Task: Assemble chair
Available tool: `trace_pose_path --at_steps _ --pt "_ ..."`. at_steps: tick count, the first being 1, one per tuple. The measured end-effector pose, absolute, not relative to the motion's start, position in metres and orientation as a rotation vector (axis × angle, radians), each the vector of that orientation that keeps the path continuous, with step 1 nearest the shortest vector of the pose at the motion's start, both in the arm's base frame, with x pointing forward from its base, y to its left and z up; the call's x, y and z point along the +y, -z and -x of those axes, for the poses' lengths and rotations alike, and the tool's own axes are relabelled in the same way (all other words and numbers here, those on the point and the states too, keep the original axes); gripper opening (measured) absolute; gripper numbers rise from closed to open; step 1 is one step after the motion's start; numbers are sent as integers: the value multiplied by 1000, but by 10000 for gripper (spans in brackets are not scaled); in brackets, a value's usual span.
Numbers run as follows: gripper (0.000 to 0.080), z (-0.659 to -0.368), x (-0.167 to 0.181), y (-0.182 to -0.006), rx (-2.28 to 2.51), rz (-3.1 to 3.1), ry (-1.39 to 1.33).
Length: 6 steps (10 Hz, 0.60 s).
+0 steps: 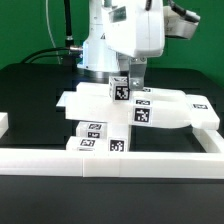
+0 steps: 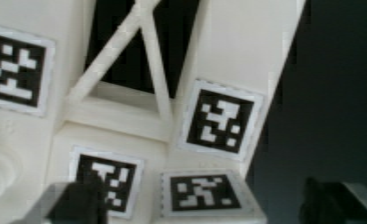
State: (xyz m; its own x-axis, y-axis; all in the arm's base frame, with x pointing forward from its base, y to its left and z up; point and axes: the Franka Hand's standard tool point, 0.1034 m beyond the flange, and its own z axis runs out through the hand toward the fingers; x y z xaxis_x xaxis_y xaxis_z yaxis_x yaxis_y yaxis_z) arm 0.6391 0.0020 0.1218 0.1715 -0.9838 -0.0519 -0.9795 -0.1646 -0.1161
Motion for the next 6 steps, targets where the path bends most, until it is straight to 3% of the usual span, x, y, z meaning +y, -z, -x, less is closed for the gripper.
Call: trace_pose_path --at_steps 1,6 --pt "630 -639 1 -121 1838 2395 65" --pt "648 -639 -2 -120 1208 2793 114"
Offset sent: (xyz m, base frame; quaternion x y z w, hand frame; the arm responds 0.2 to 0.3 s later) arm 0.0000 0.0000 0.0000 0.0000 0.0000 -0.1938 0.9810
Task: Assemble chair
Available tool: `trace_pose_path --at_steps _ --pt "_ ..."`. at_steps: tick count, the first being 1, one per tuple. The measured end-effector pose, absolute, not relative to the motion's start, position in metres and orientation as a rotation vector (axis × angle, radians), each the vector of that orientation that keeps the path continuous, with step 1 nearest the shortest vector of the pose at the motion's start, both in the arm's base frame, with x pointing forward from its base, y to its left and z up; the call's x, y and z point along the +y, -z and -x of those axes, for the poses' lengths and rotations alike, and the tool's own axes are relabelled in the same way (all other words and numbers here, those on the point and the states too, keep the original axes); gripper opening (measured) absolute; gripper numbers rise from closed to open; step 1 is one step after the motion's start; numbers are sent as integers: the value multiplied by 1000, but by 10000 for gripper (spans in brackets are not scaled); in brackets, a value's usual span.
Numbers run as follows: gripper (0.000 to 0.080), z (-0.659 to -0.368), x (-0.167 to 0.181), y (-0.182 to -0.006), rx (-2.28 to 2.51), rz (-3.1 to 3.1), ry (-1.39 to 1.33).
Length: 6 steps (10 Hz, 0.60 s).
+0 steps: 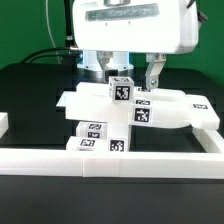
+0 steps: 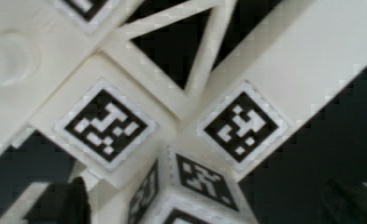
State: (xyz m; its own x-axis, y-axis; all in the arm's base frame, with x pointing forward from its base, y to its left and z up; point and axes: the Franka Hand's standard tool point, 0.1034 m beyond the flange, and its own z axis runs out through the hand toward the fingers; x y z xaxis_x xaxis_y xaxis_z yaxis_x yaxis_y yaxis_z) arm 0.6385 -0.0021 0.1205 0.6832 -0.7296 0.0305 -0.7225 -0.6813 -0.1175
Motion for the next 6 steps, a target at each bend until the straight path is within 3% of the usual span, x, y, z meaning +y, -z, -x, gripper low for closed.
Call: trace_pose_path --at_steps 6 --pt "648 -639 -4 -119 551 3016 163"
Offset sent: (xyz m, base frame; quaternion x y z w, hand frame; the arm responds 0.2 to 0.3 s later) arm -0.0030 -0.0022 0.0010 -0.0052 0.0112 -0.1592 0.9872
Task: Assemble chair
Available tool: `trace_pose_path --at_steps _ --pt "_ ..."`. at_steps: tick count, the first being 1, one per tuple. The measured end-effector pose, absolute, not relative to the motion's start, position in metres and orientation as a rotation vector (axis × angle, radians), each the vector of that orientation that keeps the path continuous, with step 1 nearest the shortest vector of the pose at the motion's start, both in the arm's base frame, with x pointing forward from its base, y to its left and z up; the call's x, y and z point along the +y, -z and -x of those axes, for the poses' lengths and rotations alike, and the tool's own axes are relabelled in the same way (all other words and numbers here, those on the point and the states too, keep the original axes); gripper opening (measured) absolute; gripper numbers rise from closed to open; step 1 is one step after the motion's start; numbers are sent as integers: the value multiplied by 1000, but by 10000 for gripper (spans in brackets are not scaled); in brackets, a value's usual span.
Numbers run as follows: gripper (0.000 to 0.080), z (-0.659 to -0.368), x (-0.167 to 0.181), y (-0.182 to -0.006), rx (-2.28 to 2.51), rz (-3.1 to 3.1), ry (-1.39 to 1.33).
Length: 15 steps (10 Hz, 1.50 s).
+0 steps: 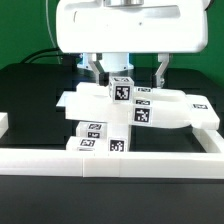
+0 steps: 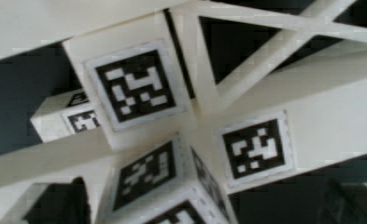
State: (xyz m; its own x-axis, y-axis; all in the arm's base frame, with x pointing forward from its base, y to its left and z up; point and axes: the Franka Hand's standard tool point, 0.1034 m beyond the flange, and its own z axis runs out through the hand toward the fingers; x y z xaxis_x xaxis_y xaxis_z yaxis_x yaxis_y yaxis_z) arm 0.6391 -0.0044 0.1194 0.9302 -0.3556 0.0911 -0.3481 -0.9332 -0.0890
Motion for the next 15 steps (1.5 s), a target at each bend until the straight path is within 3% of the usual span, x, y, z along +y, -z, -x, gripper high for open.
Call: trace_pose_path --at_steps 6,8,9,10,15 --pt "648 -638 -12 -118 -159 3117 172" --pt "390 -638 -14 -118 -253 3121 171" --pt "390 -638 -14 -119 -253 3121 171" --pt "284 -638 -14 -119 -243 3121 171" --pt "284 -639 -10 -118 290 3096 174"
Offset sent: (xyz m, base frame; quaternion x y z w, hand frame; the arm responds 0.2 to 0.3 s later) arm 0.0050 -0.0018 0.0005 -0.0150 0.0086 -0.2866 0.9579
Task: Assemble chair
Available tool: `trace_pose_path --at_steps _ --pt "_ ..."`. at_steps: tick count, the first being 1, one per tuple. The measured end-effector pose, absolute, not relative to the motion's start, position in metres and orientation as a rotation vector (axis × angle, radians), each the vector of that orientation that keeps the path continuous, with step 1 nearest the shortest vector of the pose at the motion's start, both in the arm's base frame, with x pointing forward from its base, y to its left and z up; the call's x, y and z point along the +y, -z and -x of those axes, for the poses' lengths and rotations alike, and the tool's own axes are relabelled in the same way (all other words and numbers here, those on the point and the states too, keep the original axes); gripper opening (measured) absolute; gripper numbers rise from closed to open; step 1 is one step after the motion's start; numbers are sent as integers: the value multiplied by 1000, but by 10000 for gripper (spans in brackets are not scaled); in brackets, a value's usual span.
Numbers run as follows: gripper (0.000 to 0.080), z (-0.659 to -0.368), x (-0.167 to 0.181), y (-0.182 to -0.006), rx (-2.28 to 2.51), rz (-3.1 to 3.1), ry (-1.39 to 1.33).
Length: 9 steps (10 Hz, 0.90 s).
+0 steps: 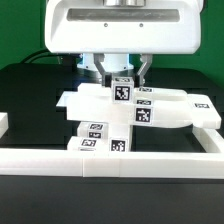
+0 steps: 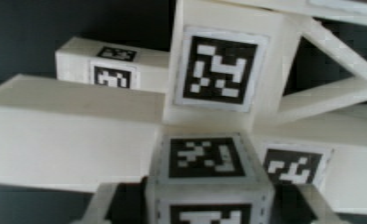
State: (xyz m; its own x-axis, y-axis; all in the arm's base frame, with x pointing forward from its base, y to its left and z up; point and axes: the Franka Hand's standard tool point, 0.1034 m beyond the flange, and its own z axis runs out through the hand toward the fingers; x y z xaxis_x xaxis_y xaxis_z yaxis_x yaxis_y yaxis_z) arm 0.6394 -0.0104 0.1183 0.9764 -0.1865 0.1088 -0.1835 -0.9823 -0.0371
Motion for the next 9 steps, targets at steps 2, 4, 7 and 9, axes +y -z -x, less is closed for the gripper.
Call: trace_pose_path --at_steps 2,4,7,9 --pt "284 -640 -10 -119 648 3022 172" --pt "284 -640 -8 -119 912 2941 164" --pt "285 -640 -7 -119 1068 2882 159" --pt "492 -640 -7 -119 1066 2883 159"
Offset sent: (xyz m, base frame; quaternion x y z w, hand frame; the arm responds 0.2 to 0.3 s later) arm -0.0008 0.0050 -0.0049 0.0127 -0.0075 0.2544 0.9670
